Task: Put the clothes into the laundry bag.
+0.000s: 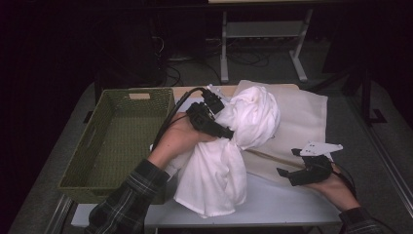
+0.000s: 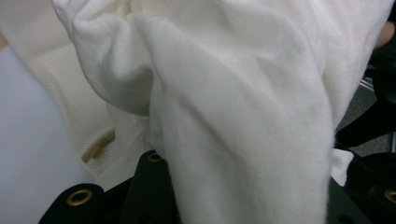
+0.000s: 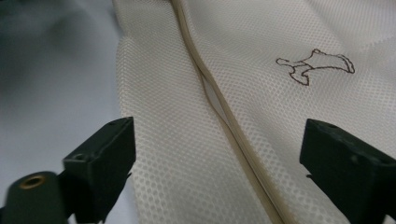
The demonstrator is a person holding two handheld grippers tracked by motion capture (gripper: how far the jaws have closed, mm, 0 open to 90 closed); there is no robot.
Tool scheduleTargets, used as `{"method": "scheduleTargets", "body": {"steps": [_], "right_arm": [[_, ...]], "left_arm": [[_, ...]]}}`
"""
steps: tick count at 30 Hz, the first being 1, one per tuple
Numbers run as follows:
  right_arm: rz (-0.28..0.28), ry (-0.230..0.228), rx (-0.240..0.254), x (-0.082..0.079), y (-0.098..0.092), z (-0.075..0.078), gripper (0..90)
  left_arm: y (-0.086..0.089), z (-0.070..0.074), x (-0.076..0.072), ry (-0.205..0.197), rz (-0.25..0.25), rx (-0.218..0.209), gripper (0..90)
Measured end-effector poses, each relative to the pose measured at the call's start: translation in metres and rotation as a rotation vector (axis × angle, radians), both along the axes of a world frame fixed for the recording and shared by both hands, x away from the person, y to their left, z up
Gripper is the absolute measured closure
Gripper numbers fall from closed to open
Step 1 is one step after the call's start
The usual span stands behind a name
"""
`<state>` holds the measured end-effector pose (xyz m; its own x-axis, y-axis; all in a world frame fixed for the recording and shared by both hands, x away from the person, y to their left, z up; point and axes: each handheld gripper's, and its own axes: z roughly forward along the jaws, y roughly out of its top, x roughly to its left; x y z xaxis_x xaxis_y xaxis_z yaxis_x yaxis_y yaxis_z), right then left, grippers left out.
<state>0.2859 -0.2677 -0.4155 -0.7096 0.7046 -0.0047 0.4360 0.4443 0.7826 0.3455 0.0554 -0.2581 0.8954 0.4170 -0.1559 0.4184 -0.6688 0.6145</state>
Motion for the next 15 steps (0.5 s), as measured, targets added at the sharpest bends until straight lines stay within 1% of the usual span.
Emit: {"method": "scheduleTargets", "body": {"steps": [3, 7, 10, 13, 15], "right_arm": [[-0.014, 0.003, 0.011, 0.002, -0.007, 0.001, 12.1], [-0.031, 0.001, 0.008, 0.004, -0.014, 0.001, 13.0], [-0.034, 0.0, 0.0, 0.005, -0.017, 0.001, 13.2], [-0.036, 0.009, -0.003, 0.006, -0.018, 0.0, 13.4], [-0.037, 0.015, -0.003, 0.007, -0.019, -0.001, 13.5]], "left_arm": [[-0.007, -0.014, -0.005, 0.011, -0.008, 0.007, 66.8], [-0.014, -0.036, -0.009, 0.024, 0.005, 0.037, 66.8], [-0.016, -0.052, -0.012, 0.033, 0.017, 0.043, 66.8], [-0.017, -0.068, -0.016, 0.033, 0.029, 0.05, 66.8], [-0.016, -0.077, -0.017, 0.041, 0.039, 0.053, 66.7]]}}
